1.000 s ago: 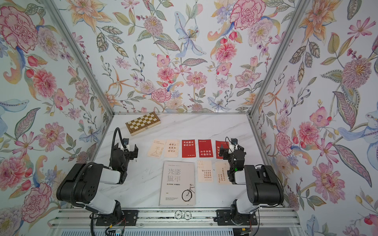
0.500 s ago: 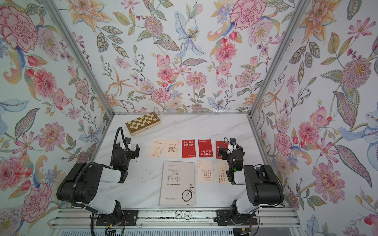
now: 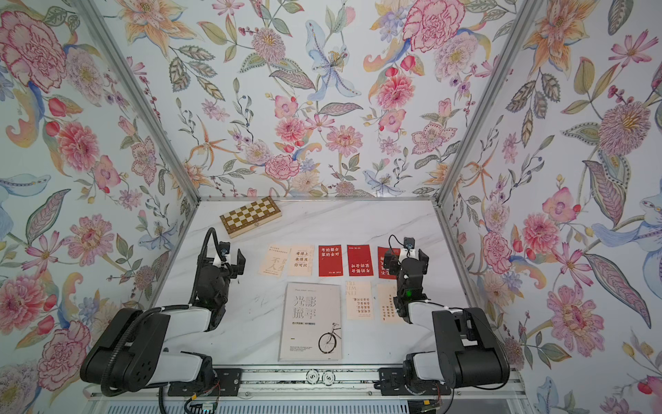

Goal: Place the photos into the photo albums
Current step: Open the photo album at the center of the board.

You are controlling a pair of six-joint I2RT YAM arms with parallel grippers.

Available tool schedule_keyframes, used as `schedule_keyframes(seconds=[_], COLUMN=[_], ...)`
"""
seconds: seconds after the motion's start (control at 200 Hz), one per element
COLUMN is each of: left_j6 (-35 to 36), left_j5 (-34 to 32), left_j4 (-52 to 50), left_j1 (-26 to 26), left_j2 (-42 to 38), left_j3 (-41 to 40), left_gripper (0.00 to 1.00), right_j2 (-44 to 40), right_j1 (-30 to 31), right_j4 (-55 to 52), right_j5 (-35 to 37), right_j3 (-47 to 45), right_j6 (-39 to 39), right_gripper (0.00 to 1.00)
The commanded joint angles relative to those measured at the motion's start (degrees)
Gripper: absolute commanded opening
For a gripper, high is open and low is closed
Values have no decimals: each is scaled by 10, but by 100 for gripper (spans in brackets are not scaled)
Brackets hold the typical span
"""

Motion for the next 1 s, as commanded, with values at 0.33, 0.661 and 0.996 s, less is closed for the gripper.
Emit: schedule_keyframes(seconds=[0.33,0.661,0.996], left_j6=[-166,-279,-339], left_j5=[-82,135,214], left_j4=[-372,-591,-719], left_j1=[-109,-116,-210], left_j2=[-173,-163,-150], left_j3=[131,206,212], left_gripper=[99,99,99], right_j2=[-102,-71,-41], right_j1=[15,137,240], right_j4=[-463,-680,-698], right_j5=[20,43,-174], right_j3=[204,303,273], right_j6=[192,300,328], right_gripper=[99,99,99])
